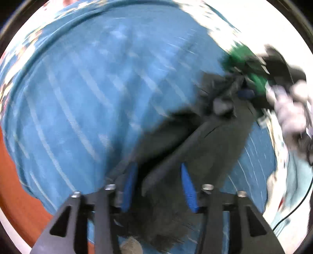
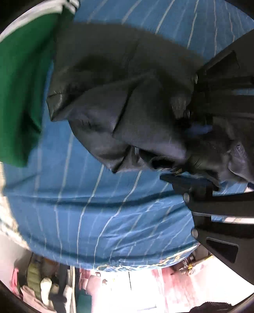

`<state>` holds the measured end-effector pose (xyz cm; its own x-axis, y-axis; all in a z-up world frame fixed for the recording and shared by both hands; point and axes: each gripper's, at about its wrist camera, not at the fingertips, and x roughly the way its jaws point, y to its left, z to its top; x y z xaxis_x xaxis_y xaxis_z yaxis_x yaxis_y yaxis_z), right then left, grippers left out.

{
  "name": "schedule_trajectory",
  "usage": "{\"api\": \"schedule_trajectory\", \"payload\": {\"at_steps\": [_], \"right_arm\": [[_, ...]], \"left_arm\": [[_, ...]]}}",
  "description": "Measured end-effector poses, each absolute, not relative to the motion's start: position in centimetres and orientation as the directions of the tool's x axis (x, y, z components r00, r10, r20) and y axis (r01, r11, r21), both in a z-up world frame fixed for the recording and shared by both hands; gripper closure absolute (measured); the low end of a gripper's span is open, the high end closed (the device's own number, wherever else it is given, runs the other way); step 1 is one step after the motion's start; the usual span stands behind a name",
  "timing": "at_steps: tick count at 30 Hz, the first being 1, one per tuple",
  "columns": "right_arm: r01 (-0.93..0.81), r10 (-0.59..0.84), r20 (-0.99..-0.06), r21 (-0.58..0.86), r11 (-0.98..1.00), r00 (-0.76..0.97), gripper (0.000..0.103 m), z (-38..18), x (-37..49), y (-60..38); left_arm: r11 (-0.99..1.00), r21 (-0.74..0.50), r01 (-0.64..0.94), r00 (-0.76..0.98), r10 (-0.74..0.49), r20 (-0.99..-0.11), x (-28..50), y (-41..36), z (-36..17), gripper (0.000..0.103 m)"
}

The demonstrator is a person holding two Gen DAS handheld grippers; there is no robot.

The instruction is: Fold large clothes

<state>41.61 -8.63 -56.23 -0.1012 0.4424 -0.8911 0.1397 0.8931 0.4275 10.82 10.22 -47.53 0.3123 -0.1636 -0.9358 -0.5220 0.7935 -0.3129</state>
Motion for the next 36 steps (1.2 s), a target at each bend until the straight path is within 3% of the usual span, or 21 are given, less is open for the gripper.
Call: {"api": "schedule_trajectory", "payload": {"at_steps": [1, 5, 7, 11, 15, 22, 24, 26, 28, 33, 36], "right_arm": [[0.159, 0.501, -0.861, 0.485, 0.860, -0.084, 0.053, -56.3, 41.4, -9.1], [0.151, 0.671, -0.742, 0.662, 0.735, -0.012, 0.043, -54.2, 40.4, -12.0], [0.158, 0.647, -0.761, 0.645, 0.747, 0.045, 0.042, -52.9, 39.2, -15.7], [0.189, 0.505, -0.855, 0.519, 0.834, 0.118, 0.034, -52.8, 37.5, -24.7], [0.216, 0.471, -0.879, 0.474, 0.854, 0.067, 0.034, -58.1, 38.3, -30.7], [0.151, 0.703, -0.708, 0.704, 0.694, 0.070, 0.032, -66.2, 43.6, -28.8], [0.075, 0.672, -0.734, 0.678, 0.731, 0.097, 0.036, -65.9, 44.1, -26.8], [0.079, 0.680, -0.723, 0.690, 0.720, 0.120, 0.072, -65.4, 43.9, -26.7], [0.140, 0.692, -0.699, 0.715, 0.685, 0.180, 0.084, -64.3, 42.5, -27.9], [0.359, 0.653, -0.682, 0.730, 0.581, 0.330, 0.086, -61.0, 35.1, -34.7], [0.532, 0.564, -0.741, 0.663, 0.527, 0.365, 0.086, -59.7, 26.6, -40.4]], "left_arm": [[0.784, -0.295, -0.547, 0.307, -0.140, -0.941, 10.3, 11.4, -47.7, 0.038], [0.785, -0.242, -0.570, 0.301, -0.074, -0.951, 8.6, 13.5, -47.7, 0.034], [0.811, -0.209, -0.546, 0.287, -0.053, -0.956, 8.4, 12.2, -48.1, 0.020], [0.835, -0.205, -0.510, 0.262, -0.076, -0.962, 9.8, 8.9, -50.1, 0.019], [0.797, -0.102, -0.596, 0.175, 0.005, -0.985, 10.3, 8.7, -54.8, 0.016], [0.793, -0.140, -0.593, 0.181, -0.039, -0.983, 9.7, 9.8, -55.5, 0.012], [0.802, -0.124, -0.585, 0.168, -0.030, -0.985, 10.3, 9.9, -55.4, 0.011], [0.814, -0.096, -0.573, 0.150, -0.010, -0.989, 11.5, 9.4, -55.3, 0.010], [0.826, -0.063, -0.560, 0.136, 0.017, -0.991, 13.1, 8.8, -55.2, 0.010], [0.834, -0.020, -0.552, 0.138, 0.067, -0.988, 15.8, 9.2, -53.0, 0.010], [0.836, -0.033, -0.548, 0.170, 0.073, -0.983, 16.7, 9.6, -50.7, 0.011]]}}
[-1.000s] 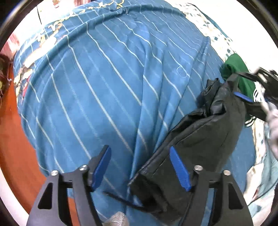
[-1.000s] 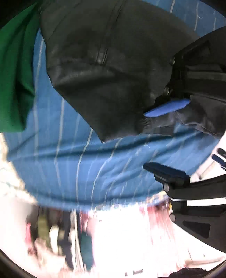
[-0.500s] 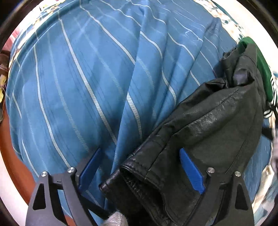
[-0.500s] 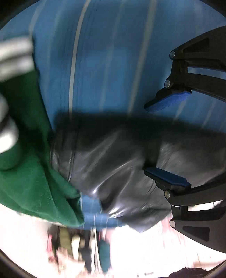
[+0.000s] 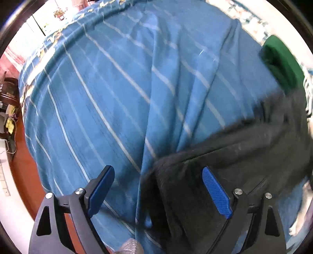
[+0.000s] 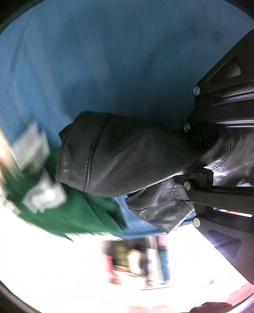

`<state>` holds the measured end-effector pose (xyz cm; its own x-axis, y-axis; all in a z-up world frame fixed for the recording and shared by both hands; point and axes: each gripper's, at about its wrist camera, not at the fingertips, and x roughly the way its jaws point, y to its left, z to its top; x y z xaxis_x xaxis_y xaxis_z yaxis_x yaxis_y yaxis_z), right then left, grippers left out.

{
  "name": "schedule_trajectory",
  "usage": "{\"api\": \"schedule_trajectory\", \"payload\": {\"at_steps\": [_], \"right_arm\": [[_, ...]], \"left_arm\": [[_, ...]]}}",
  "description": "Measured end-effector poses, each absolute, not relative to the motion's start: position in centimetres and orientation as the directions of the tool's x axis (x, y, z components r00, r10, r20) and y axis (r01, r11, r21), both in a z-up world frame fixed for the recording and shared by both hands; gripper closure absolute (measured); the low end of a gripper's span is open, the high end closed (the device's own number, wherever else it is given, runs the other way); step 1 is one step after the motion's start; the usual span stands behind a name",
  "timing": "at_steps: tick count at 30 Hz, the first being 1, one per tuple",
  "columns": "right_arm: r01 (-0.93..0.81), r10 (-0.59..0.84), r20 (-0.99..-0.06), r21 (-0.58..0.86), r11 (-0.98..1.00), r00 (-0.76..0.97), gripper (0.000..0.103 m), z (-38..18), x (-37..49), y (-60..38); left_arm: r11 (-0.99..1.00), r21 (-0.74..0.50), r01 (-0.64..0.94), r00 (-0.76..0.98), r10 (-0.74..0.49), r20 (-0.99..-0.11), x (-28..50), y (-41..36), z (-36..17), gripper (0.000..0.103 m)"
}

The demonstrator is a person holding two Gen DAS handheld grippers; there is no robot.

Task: Fold large clothes
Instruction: 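Fold the jacket side over the body with the right gripper while the left gripper holds the hem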

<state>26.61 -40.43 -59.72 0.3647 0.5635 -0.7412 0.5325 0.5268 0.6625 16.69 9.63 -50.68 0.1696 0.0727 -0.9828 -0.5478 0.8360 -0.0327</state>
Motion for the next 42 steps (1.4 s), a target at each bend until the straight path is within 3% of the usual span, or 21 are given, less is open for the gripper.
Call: {"api": "schedule_trajectory", "payload": {"at_steps": [4, 9, 10, 11, 14, 18, 19, 20, 21, 22, 25, 28, 33, 35, 38, 39, 40, 41, 42], "right_arm": [[0.677, 0.445, -0.869, 0.463, 0.573, 0.218, 0.081, -59.1, 15.7, -46.2], [0.733, 0.427, -0.902, 0.329, 0.596, 0.057, 0.055, -59.1, 10.0, -50.2], [0.724, 0.361, -0.932, 0.272, 0.634, 0.034, 0.043, -57.5, 9.4, -50.5], [0.716, 0.321, -0.947, 0.241, 0.655, 0.025, 0.038, -57.0, 9.3, -50.7], [0.631, 0.173, -0.984, 0.115, 0.768, -0.031, 0.038, -53.6, 9.8, -48.4], [0.337, 0.264, -0.964, 0.263, 0.904, 0.045, 0.039, -51.5, 15.6, -39.5], [0.255, 0.304, -0.951, 0.307, 0.917, 0.052, 0.050, -51.9, 17.6, -36.4], [0.208, 0.335, -0.941, 0.336, 0.918, 0.044, 0.077, -52.7, 19.1, -34.1], [0.173, 0.374, -0.927, 0.371, 0.912, 0.017, 0.088, -54.2, 21.2, -31.2], [0.166, 0.401, -0.916, 0.396, 0.903, 0.005, 0.089, -55.8, 22.7, -29.5], [0.145, 0.265, -0.962, 0.254, 0.956, -0.063, 0.089, -60.6, 25.5, -25.8], [0.149, 0.254, -0.963, 0.239, 0.959, -0.090, 0.088, -61.0, 26.1, -25.2], [0.202, 0.427, -0.903, 0.409, 0.890, -0.055, 0.087, -59.5, 25.6, -28.2], [0.251, 0.497, -0.868, 0.479, 0.841, -0.010, 0.074, -58.6, 24.3, -30.8], [0.273, 0.467, -0.880, 0.472, 0.839, 0.087, 0.062, -55.9, 22.2, -34.0], [0.273, 0.445, -0.890, 0.454, 0.848, 0.098, 0.061, -55.3, 21.7, -34.9], [0.274, 0.429, -0.897, 0.440, 0.855, 0.103, 0.061, -54.9, 21.2, -35.5], [0.277, 0.420, -0.901, 0.432, 0.858, 0.106, 0.061, -54.5, 20.8, -36.2], [0.282, 0.423, -0.900, 0.435, 0.855, 0.106, 0.061, -54.2, 20.6, -37.0]], "left_arm": [[0.848, -0.026, -0.529, 0.200, 0.095, -0.975, 17.3, 9.5, -48.6, 0.011], [0.854, -0.025, -0.520, 0.175, 0.078, -0.981, 16.2, 8.6, -49.6, 0.011], [0.855, -0.028, -0.518, 0.172, 0.072, -0.982, 15.4, 8.5, -49.7, 0.011], [0.855, -0.028, -0.519, 0.170, 0.071, -0.983, 15.7, 8.2, -49.8, 0.011], [0.862, -0.027, -0.506, 0.173, 0.071, -0.982, 15.0, 7.2, -49.6, 0.011], [0.872, -0.030, -0.488, 0.183, 0.068, -0.981, 14.8, 6.3, -49.5, 0.011], [0.875, -0.026, -0.483, 0.186, 0.074, -0.980, 14.8, 6.2, -49.3, 0.011], [0.877, -0.022, -0.479, 0.188, 0.079, -0.979, 14.8, 6.2, -49.2, 0.011], [0.880, -0.015, -0.474, 0.191, 0.086, -0.978, 14.8, 6.1, -49.1, 0.011], [0.882, -0.010, -0.471, 0.191, 0.091, -0.977, 14.8, 6.1, -49.0, 0.011], [0.882, -0.004, -0.471, 0.200, 0.102, -0.974, 14.5, 6.2, -48.5, 0.011], [0.880, -0.015, -0.474, 0.208, 0.096, -0.973, 14.4, 6.3, -48.3, 0.011], [0.863, -0.112, -0.492, 0.251, 0.017, -0.968, 16.2, 6.0, -49.2, 0.011], [0.867, -0.136, -0.479, 0.257, -0.010, -0.966, 17.7, 5.6, -50.0, 0.011], [0.882, -0.149, -0.446, 0.255, -0.033, -0.966, 20.3, 4.6, -51.8, 0.014], [0.890, -0.148, -0.432, 0.257, -0.036, -0.966, 21.1, 4.2, -52.5, 0.024], [0.899, -0.118, -0.423, 0.249, -0.010, -0.968, 21.7, 3.7, -53.0, 0.059], [0.913, -0.089, -0.398, 0.243, 0.012, -0.970, 22.3, 3.1, -53.6, 0.077], [0.920, -0.051, -0.389, 0.238, 0.047, -0.970, 22.6, 2.8, -53.7, 0.086]]}}
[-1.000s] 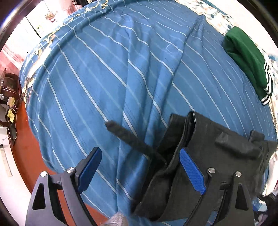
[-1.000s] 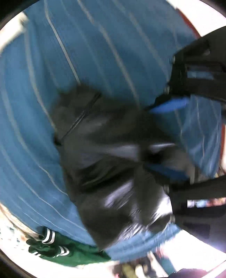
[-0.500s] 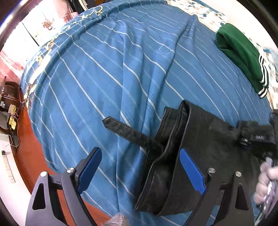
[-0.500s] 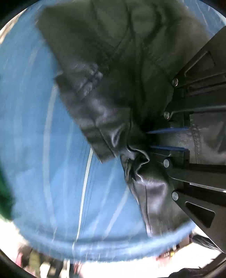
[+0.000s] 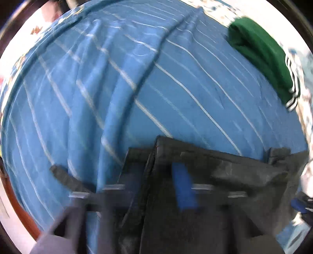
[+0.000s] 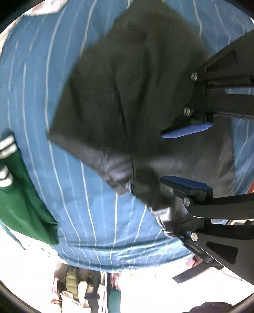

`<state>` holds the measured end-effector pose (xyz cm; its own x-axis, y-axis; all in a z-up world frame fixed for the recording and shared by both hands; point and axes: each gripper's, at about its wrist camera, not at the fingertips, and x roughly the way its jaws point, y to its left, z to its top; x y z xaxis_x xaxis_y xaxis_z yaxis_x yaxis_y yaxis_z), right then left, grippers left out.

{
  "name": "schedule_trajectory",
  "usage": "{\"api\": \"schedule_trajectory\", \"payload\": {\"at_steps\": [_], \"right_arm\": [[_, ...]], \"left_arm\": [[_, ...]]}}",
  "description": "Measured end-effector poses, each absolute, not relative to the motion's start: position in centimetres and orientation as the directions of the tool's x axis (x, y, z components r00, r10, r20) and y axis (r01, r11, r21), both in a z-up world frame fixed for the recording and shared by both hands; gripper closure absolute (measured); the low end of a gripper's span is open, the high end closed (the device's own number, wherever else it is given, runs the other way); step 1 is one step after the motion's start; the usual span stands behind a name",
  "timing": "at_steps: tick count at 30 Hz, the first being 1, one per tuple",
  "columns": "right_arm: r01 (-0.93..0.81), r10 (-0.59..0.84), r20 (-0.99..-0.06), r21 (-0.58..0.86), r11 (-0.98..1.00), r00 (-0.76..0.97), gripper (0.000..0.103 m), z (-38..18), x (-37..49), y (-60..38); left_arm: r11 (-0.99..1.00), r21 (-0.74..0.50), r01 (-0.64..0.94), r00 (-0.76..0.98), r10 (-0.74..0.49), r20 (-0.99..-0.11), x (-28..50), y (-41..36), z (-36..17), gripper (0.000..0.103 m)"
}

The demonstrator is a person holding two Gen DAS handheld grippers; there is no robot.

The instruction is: Fold large clothes

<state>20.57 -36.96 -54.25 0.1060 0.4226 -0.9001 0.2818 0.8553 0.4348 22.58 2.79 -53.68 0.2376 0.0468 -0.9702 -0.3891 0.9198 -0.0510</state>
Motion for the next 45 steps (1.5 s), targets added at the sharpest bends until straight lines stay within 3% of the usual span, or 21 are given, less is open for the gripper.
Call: {"api": "schedule_trajectory", "payload": {"at_steps": [1, 4, 7, 9, 10, 14, 19, 20, 21, 22, 24, 27, 31, 36, 39, 40, 41, 43, 45], "right_arm": [[0.288, 0.421, -0.902, 0.431, 0.855, 0.100, 0.060, -54.3, 20.9, -37.3], [0.297, 0.403, -0.910, 0.412, 0.861, 0.092, 0.061, -54.3, 21.3, -38.4], [0.277, 0.386, -0.916, 0.402, 0.873, 0.113, 0.064, -54.7, 23.4, -37.6], [0.235, 0.360, -0.924, 0.381, 0.894, 0.128, 0.068, -55.2, 25.3, -36.9], [0.225, 0.347, -0.929, 0.368, 0.902, 0.127, 0.076, -55.9, 26.4, -35.8], [0.234, 0.279, -0.960, 0.276, 0.932, 0.019, 0.076, -61.9, 30.4, -33.9], [0.256, 0.313, -0.950, 0.298, 0.920, -0.018, 0.076, -60.2, 31.0, -34.9], [0.238, 0.319, -0.948, 0.312, 0.920, 0.008, 0.076, -59.0, 30.2, -35.1], [0.210, 0.329, -0.944, 0.326, 0.922, 0.023, 0.076, -57.9, 29.5, -35.0], [0.179, 0.351, -0.936, 0.351, 0.919, 0.033, 0.076, -56.9, 28.6, -34.7], [0.131, 0.410, -0.912, 0.411, 0.902, 0.038, 0.076, -55.9, 27.5, -33.6], [0.052, 0.445, -0.895, 0.445, 0.894, 0.009, 0.076, -56.3, 26.7, -30.6], [0.065, 0.332, -0.943, 0.330, 0.942, -0.024, 0.078, -62.2, 28.3, -27.9], [0.068, 0.378, -0.926, 0.376, 0.924, -0.017, 0.078, -61.1, 28.1, -28.8], [0.138, 0.539, -0.838, 0.545, 0.827, 0.078, 0.072, -59.0, 25.8, -33.7], [0.151, 0.545, -0.828, 0.560, 0.815, 0.131, 0.059, -58.2, 24.9, -35.5], [0.165, 0.530, -0.825, 0.560, 0.812, 0.196, 0.038, -57.3, 23.7, -37.5], [0.189, 0.439, -0.820, 0.528, 0.828, 0.366, 0.017, -54.9, 19.5, -42.9], [0.252, 0.369, -0.852, 0.475, 0.843, 0.373, 0.017, -54.7, 17.2, -47.0]], "left_arm": [[0.923, -0.026, -0.383, 0.246, 0.074, -0.967, 22.6, 2.6, -53.6, 0.095], [0.912, -0.053, -0.407, 0.284, 0.072, -0.956, 21.7, 3.4, -52.5, 0.103], [0.893, 0.052, -0.447, 0.275, 0.192, -0.942, 20.0, 5.1, -51.0, 0.103], [0.876, 0.041, -0.480, 0.250, 0.182, -0.951, 19.1, 7.1, -51.2, 0.103], [0.865, 0.037, -0.500, 0.236, 0.177, -0.955, 18.7, 7.9, -51.2, 0.103], [0.872, 0.020, -0.489, 0.222, 0.147, -0.964, 18.6, 8.1, -50.5, 0.100], [0.907, 0.030, -0.420, 0.269, 0.156, -0.951, 19.9, 5.1, -48.9, 0.098], [0.913, 0.027, -0.408, 0.279, 0.152, -0.948, 20.0, 4.6, -48.8, 0.096], [0.918, 0.027, -0.396, 0.284, 0.151, -0.947, 20.5, 3.9, -48.7, 0.081], [0.922, 0.028, -0.386, 0.290, 0.150, -0.945, 20.9, 3.3, -48.5, 0.047], [0.928, 0.022, -0.371, 0.308, 0.145, -0.940, 21.7, 2.6, -48.4, 0.004], [0.936, 0.041, -0.350, 0.309, 0.157, -0.938, 22.2, 1.3, -48.7, 0.004], [0.937, 0.118, -0.330, 0.313, 0.226, -0.922, 22.3, -0.2, -50.2, 0.004], [0.939, 0.157, -0.306, 0.198, 0.225, -0.954, 21.8, -0.9, -55.8, 0.004], [0.933, 0.086, -0.349, 0.225, 0.172, -0.959, 21.3, 0.2, -56.9, 0.000], [0.933, 0.059, -0.356, 0.229, 0.148, -0.962, 21.3, 0.5, -57.1, 0.000], [0.933, 0.042, -0.357, 0.235, 0.133, -0.963, 21.4, 0.8, -57.2, 0.000], [0.936, 0.005, -0.353, 0.256, 0.101, -0.961, 21.5, 1.2, -57.4, 0.000], [0.943, 0.005, -0.333, 0.257, 0.096, -0.962, 21.7, 1.2, -57.4, 0.000]]}}
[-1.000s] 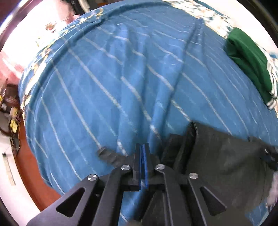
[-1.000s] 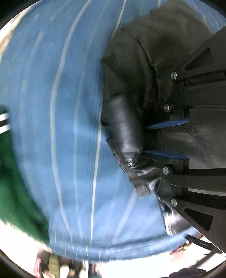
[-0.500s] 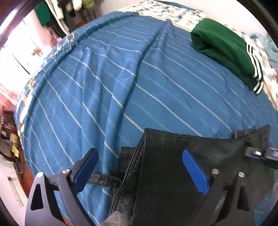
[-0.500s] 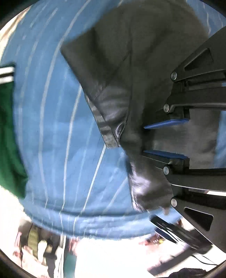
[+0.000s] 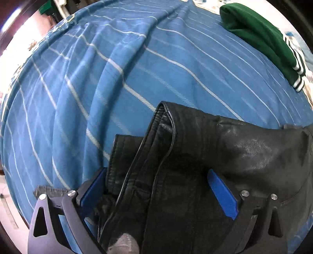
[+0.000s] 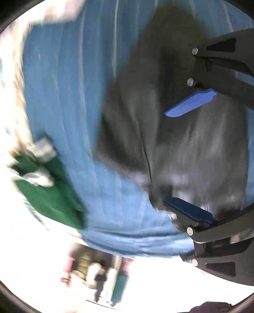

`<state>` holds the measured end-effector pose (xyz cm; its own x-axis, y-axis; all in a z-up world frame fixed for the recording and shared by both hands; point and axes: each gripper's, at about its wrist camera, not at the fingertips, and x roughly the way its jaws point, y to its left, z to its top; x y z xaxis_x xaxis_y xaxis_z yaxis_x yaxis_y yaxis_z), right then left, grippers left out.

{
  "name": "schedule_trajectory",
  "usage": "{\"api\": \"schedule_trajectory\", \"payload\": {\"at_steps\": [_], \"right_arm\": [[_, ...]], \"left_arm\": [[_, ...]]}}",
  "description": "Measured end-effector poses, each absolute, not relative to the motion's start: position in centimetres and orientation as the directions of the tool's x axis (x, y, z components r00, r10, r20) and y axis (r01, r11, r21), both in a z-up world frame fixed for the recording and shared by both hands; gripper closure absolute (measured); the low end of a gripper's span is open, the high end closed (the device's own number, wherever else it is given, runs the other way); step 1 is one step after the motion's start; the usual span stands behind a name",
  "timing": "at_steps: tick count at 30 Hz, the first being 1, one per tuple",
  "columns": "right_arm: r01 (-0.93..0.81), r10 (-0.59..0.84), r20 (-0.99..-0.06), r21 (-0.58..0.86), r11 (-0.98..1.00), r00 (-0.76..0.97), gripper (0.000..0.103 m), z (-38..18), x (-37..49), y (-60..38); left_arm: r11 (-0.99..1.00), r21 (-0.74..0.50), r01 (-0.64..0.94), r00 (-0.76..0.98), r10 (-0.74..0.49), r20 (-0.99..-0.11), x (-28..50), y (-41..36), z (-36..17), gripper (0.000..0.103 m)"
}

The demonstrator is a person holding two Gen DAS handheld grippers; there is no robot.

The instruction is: Fold large clothes

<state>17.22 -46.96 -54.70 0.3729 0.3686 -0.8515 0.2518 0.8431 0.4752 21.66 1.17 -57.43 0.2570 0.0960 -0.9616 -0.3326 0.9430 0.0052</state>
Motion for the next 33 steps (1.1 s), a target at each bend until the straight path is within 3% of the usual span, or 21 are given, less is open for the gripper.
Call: {"api": "schedule_trajectory", "payload": {"at_steps": [7, 14, 20, 21, 22, 23, 27, 30, 33], "right_arm": [[0.522, 0.453, -0.811, 0.585, 0.621, 0.371, 0.017, -60.9, 9.5, -56.9], [0.524, 0.560, -0.657, 0.748, 0.406, 0.504, 0.017, -66.9, 11.9, -57.0], [0.500, 0.566, -0.635, 0.769, 0.399, 0.525, 0.016, -67.2, 13.8, -56.5], [0.491, 0.573, -0.622, 0.779, 0.389, 0.534, 0.017, -67.2, 13.6, -56.6], [0.486, 0.581, -0.608, 0.790, 0.374, 0.541, 0.025, -67.1, 13.6, -56.5], [0.479, 0.597, -0.583, 0.807, 0.346, 0.551, 0.037, -67.1, 13.5, -56.6], [0.394, 0.674, -0.406, 0.901, 0.182, 0.617, 0.042, -66.7, 12.2, -57.6], [0.384, 0.704, -0.414, 0.898, 0.213, 0.577, 0.040, -67.6, 13.5, -57.3], [0.411, 0.714, -0.419, 0.890, 0.199, 0.560, 0.041, -69.7, 15.3, -56.9]], "left_arm": [[0.935, 0.089, -0.344, 0.245, 0.181, -0.952, 22.2, -1.8, -52.5, 0.000], [0.925, 0.161, -0.345, 0.202, 0.241, -0.949, 22.2, -8.2, -50.6, 0.000], [0.819, 0.414, -0.397, 0.158, 0.505, -0.848, 21.0, -8.2, -48.2, 0.000], [0.810, 0.425, -0.404, 0.161, 0.521, -0.838, 20.7, -7.9, -47.8, 0.000], [0.806, 0.420, -0.417, 0.169, 0.523, -0.836, 20.5, -7.4, -47.2, 0.000], [0.823, 0.375, -0.427, 0.184, 0.485, -0.855, 20.5, -7.0, -46.8, 0.000], [0.916, 0.127, -0.381, 0.233, 0.228, -0.945, 21.6, -8.6, -47.7, 0.000], [0.958, 0.002, -0.287, 0.254, 0.078, -0.964, 23.1, -11.8, -49.5, 0.000], [0.979, -0.040, -0.201, 0.232, 0.008, -0.973, 24.4, -15.2, -52.3, 0.000]]}}
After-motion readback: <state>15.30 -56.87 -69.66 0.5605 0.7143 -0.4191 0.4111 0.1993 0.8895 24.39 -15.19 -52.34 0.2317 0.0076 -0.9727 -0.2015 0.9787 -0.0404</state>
